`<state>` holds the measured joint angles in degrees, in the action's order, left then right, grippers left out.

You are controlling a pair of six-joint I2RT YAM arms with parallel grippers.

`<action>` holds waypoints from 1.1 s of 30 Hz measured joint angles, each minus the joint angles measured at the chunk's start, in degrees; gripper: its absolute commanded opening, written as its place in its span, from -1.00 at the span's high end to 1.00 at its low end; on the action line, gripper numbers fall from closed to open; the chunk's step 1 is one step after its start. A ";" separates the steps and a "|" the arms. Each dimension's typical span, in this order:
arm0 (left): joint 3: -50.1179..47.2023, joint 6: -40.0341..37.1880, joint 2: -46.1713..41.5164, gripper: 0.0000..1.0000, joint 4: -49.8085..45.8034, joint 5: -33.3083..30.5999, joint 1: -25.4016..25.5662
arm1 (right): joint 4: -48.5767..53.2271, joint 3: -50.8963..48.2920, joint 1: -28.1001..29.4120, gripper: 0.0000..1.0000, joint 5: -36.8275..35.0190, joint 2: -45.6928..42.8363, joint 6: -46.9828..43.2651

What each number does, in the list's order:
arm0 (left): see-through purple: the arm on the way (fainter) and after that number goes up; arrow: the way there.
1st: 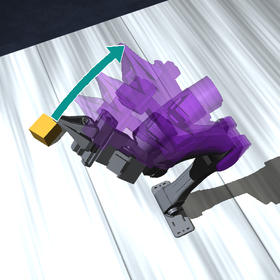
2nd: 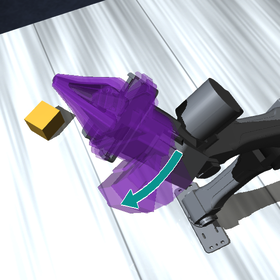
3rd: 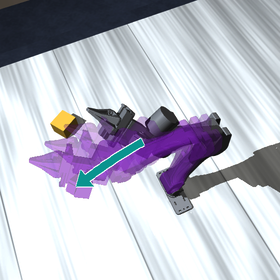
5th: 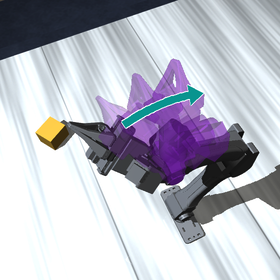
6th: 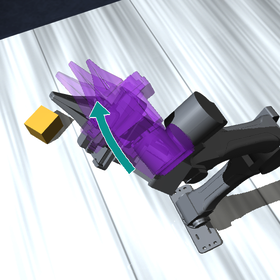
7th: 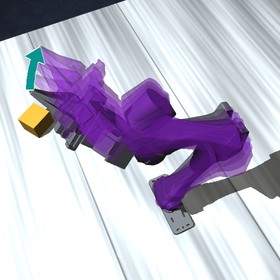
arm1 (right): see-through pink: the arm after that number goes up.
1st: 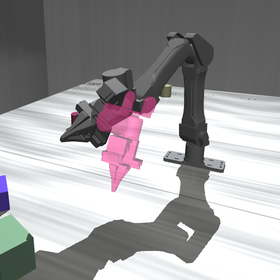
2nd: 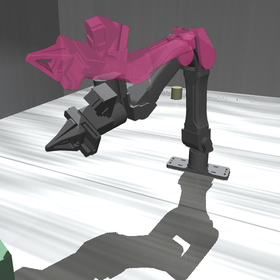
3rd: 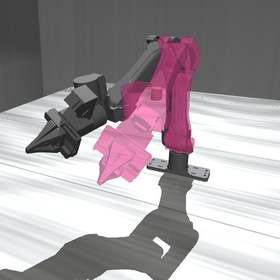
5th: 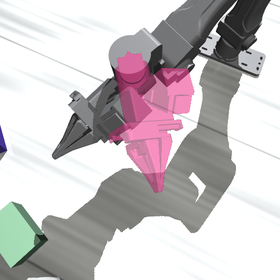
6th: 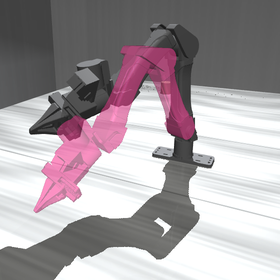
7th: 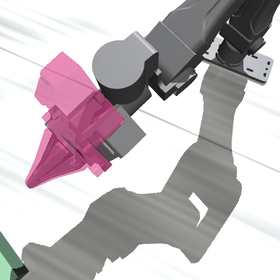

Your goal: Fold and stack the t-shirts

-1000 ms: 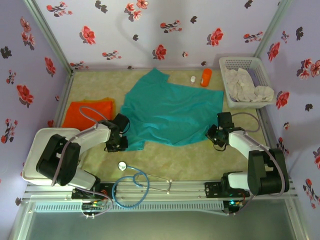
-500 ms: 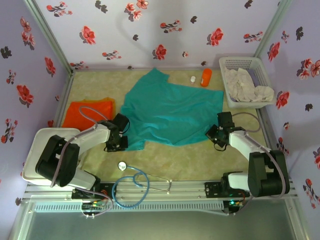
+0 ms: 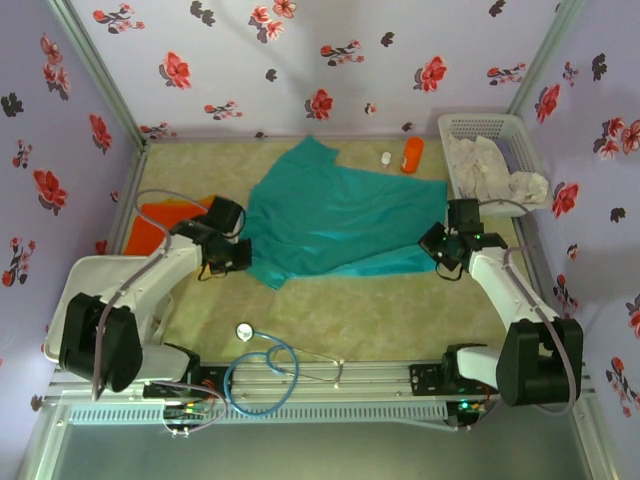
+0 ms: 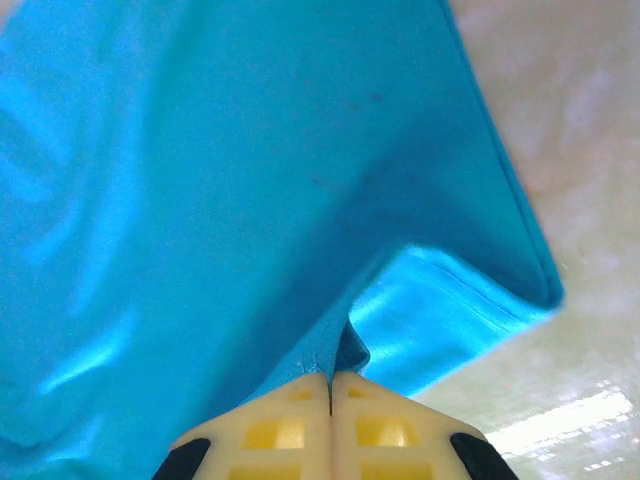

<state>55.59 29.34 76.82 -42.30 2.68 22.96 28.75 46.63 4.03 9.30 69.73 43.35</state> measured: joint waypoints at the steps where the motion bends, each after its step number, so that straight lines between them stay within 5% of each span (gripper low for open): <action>1: 1.97 -0.76 0.11 1.00 -0.57 0.04 -0.83 | 0.46 1.49 -0.09 1.00 0.15 0.00 -0.24; 22: 62.42 -10.58 12.92 1.00 -13.99 1.03 -8.74 | 5.40 37.11 -3.93 1.00 2.93 1.40 -0.72; 27: 66.51 -13.16 10.67 1.00 -14.03 2.43 -8.72 | 3.85 38.18 -3.96 1.00 2.75 -2.32 -1.05; 33: 58.38 -16.26 -1.57 1.00 -6.88 8.79 -8.68 | 2.01 38.51 -4.00 1.00 1.53 -11.13 -4.46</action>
<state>113.97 13.08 75.24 -49.19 11.46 14.28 30.76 85.14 0.03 10.83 58.61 38.89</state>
